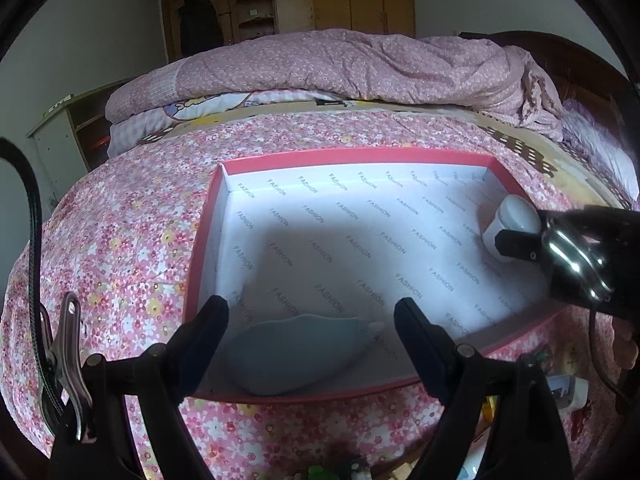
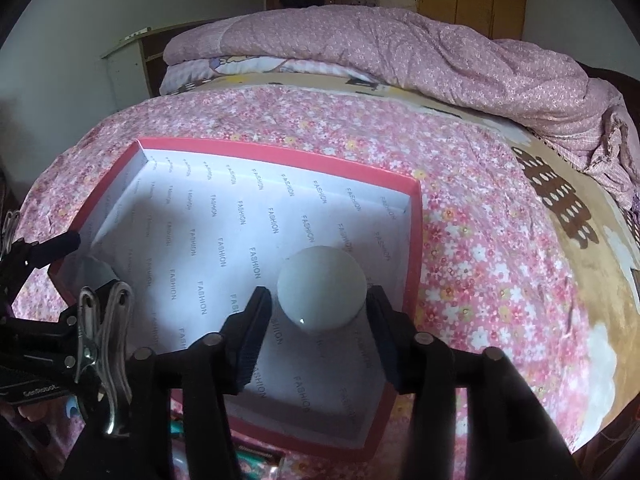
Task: Organize rigid objects
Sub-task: 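Open the left tool on the pad while the right tool sets the jar in the tray, then withdraw both tools from the tray back toward the remaining objects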
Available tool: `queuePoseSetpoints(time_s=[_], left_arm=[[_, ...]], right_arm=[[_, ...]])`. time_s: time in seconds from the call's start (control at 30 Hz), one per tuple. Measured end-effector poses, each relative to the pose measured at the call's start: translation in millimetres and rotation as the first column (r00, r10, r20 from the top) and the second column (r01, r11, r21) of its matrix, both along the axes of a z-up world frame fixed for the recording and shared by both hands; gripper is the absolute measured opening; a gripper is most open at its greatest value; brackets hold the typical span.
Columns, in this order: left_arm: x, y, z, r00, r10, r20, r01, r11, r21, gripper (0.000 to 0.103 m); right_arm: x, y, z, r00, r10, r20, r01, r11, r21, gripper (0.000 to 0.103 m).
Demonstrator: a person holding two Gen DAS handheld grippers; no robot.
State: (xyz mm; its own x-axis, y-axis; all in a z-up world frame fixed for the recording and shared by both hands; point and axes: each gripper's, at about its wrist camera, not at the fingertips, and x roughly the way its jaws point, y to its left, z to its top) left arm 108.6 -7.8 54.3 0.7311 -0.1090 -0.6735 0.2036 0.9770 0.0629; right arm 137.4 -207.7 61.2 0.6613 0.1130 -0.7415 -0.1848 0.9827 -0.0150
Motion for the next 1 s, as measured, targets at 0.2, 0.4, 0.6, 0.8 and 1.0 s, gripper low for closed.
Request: queuePoseSetpoints(time_s=[0.2,0.4,0.6,0.8,1.0], left_arm=[[-9,3,6,1.000,0.001,0.004,-0.001,1.000,-0.006,0.088],[-24,11,14,1.000,0.011,0.003,-0.011,0.999,-0.030,0.088],[-42,15,16,1.000,0.020,-0.005,-0.020,0.999,-0.034,0.088],[-64,18,17,1.000,0.011,-0.019,-0.012,0.998,-0.059,0.088],[-85,19,16,1.000,-0.003,-0.028,0.001,0.998,-0.070,0.088]], right_arm=[[-12,0,11,1.000,0.003,0.027,-0.004,1.000,0.009,0.058],[-36,-2,20,0.999,0.019,0.049,-0.020,0.999,0.025,0.058],[-64,-6,24,0.998,0.021,0.066,-0.024,0.999,0.049,0.058],[-92,-16,19,0.998,0.008,0.058,-0.013,0.996,0.084,0.058],[-125,-27,9,0.999,-0.006,0.032,0.002,0.993,0.117,0.058]])
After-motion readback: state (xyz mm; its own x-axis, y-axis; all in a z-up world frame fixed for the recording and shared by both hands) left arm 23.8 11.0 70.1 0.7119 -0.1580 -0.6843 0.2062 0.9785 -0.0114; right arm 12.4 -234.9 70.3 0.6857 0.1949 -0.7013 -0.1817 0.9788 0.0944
